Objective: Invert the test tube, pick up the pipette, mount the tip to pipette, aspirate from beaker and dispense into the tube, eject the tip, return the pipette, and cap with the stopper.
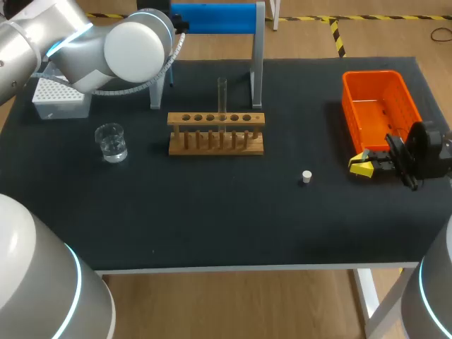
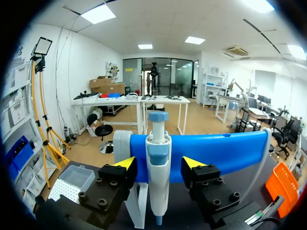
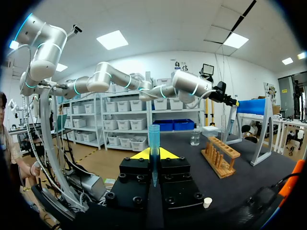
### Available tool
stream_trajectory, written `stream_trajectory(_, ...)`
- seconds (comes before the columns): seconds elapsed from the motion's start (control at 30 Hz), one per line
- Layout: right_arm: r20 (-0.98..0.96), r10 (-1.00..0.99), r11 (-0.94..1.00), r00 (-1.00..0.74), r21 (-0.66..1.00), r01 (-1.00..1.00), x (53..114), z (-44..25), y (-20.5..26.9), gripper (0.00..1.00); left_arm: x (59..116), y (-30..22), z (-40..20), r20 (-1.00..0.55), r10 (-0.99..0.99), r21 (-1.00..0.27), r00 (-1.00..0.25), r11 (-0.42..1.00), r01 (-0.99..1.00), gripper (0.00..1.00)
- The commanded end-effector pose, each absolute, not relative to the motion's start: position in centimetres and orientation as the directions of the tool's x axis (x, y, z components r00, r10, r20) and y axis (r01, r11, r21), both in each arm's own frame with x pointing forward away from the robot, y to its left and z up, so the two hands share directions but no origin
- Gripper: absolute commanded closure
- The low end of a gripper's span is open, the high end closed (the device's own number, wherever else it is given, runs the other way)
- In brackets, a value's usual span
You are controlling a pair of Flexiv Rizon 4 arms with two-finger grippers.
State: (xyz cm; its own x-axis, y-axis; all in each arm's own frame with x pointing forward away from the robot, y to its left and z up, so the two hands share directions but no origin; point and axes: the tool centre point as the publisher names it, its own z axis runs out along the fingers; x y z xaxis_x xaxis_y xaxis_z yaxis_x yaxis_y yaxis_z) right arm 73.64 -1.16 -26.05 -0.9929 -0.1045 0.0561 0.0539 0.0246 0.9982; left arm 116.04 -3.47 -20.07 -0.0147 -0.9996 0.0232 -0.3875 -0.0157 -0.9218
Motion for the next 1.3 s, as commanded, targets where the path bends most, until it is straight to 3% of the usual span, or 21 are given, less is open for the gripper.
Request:
stream_trajectory(0.03,0.056,-0.104,0.026,-0.993,0.998,0.053,73.57,-26.04,-1.23,1.0,116.47,-3.58,-20.26,0.027,-0.999,-0.921,-0.018,-0.018,-0.389,0.43)
stream_trajectory(1.0,0.056,-0.104,0.026,-0.993,0.998,0.053,73.57,-26.04,-1.23,1.0,117.16,-3.44,-20.71,0.027,-0.999,-0.919,-0.024,-0.016,-0.395,0.43)
stream_trajectory(1.1,0.056,-0.104,0.026,-0.993,0.998,0.053,73.57,-26.04,-1.23,1.0,117.11,-3.42,-20.73,0.028,-0.999,-0.918,-0.024,-0.016,-0.395,0.52)
stream_trajectory(1.2,0.056,-0.104,0.026,-0.993,0.998,0.053,73.57,-26.04,-1.23,1.0,117.09,-3.42,-20.75,0.028,-0.999,-0.918,-0.025,-0.016,-0.396,0.92)
stream_trajectory(1.23,0.056,-0.104,0.026,-0.993,0.998,0.053,73.57,-26.04,-1.23,1.0,117.09,-3.41,-20.76,0.028,-0.999,-0.918,-0.025,-0.016,-0.396,0.98)
stream_trajectory(1.3,0.056,-0.104,0.026,-0.993,0.998,0.053,73.57,-26.04,-1.23,1.0,117.06,-3.4,-20.76,0.027,-0.999,-0.918,-0.025,-0.015,-0.395,1.0)
